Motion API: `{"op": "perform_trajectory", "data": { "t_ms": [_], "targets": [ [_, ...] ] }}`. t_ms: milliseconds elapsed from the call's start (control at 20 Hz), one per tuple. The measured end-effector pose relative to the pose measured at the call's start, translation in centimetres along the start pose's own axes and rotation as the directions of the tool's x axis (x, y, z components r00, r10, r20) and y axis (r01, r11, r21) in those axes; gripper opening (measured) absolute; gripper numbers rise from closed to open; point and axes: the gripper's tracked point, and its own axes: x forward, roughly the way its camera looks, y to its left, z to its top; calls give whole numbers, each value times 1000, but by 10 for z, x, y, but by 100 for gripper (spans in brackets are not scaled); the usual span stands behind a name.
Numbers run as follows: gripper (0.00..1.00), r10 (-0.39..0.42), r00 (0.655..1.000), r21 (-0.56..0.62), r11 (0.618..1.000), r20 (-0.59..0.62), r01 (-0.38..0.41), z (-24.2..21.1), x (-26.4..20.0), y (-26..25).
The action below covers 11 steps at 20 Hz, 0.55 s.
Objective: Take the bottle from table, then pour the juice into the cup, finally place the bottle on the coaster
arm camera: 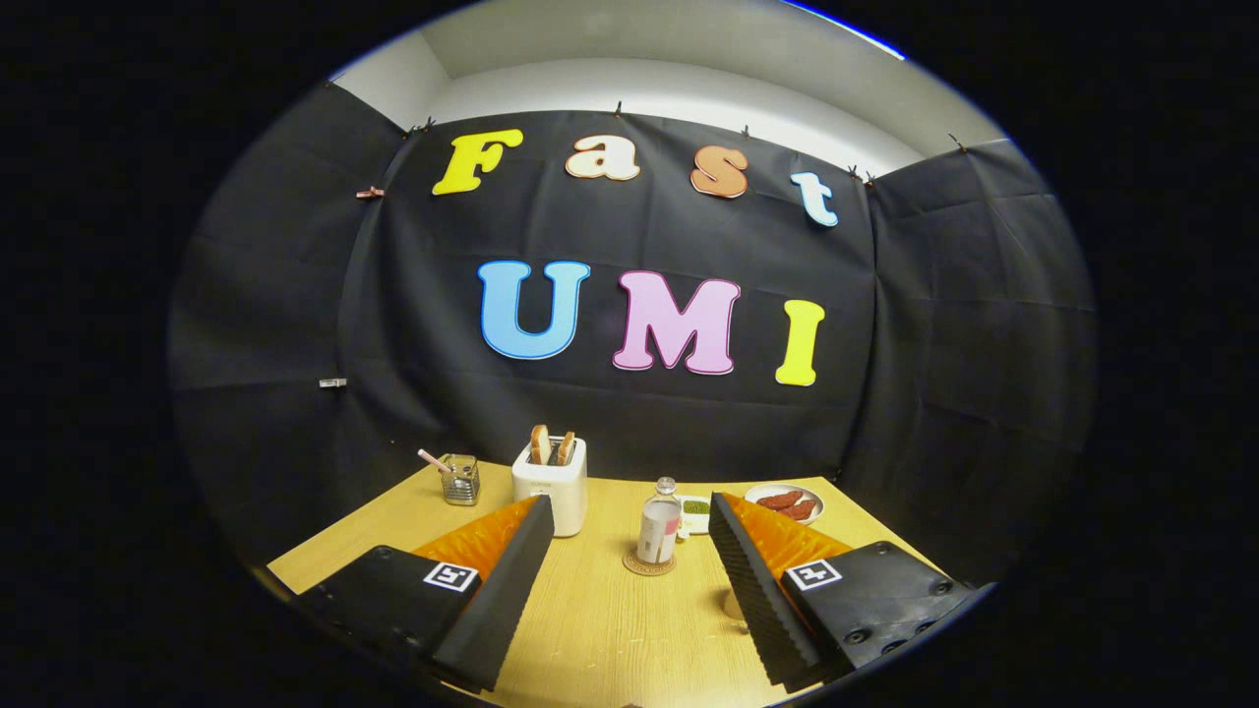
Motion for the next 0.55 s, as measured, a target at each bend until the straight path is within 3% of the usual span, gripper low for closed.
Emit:
{"op": "perform_trajectory", "data": {
  "t_ms": [550],
  "targets": [
    [97, 35, 999, 43, 998, -9, -35, -11, 7, 29]
  ]
}}
